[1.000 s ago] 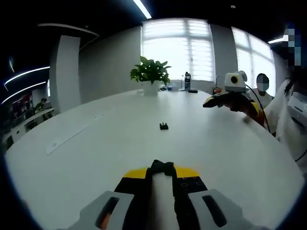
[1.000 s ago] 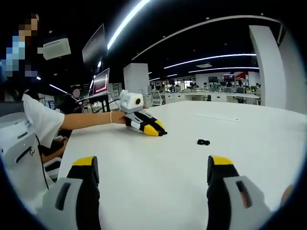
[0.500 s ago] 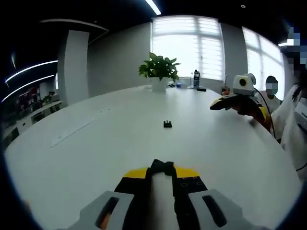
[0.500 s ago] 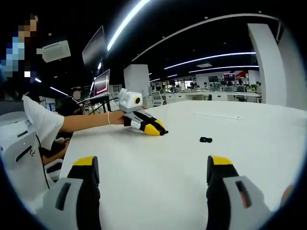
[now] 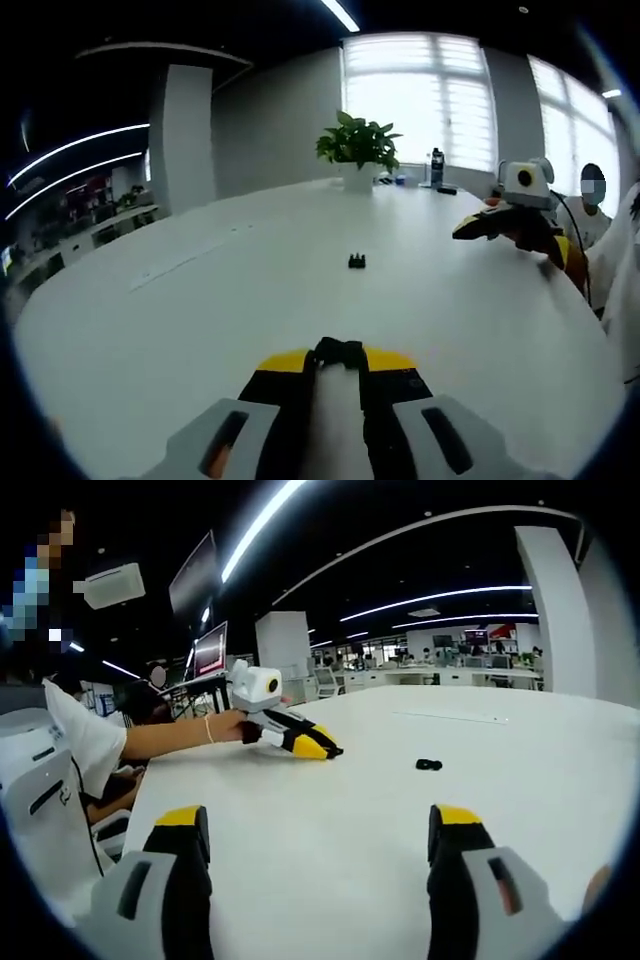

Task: Snap the two parts of the plastic buckle together until the buckle closes and remains connected.

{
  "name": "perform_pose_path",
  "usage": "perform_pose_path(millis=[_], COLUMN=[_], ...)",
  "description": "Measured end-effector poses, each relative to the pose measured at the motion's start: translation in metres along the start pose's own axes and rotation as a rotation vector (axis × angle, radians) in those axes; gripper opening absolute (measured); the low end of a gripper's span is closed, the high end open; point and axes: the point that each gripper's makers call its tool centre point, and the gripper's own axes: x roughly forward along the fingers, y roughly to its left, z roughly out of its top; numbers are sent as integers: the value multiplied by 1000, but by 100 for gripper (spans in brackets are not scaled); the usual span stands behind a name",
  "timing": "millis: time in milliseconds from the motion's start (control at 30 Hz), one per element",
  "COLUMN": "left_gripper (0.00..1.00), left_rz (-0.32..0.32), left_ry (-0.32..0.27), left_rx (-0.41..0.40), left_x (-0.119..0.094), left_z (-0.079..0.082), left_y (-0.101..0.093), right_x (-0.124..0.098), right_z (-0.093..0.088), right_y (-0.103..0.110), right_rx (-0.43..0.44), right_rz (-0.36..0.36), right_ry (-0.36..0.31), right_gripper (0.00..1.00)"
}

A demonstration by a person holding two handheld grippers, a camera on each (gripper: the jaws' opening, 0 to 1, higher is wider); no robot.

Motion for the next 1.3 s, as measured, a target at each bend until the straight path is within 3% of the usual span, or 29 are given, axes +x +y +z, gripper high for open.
perform_pose_path(millis=[300,533,767,933,1300], left_gripper=[17,17,17,17,17], left_rz=[148,196,317,359,409], left_ry=[-4,7,10,11,2], left_rx=[-72,-85,-115,-111,-151], left_x=[-31,-58,-81,-91,-107], left_z=[-10,-24,-40,-47,-57], left_y=[0,-8,3,6,-6], right_x=[-4,-6,-6,-6,-8], right_z=[1,4,3,0,-4], right_y=[-7,-11,-12,-13,-15], right_rx=[1,5,11,12,26], right_rz=[-33,-49,-54,-58,-64], right_ry=[-6,-22,-21,-6,0], right_gripper=[88,87,86,85,84])
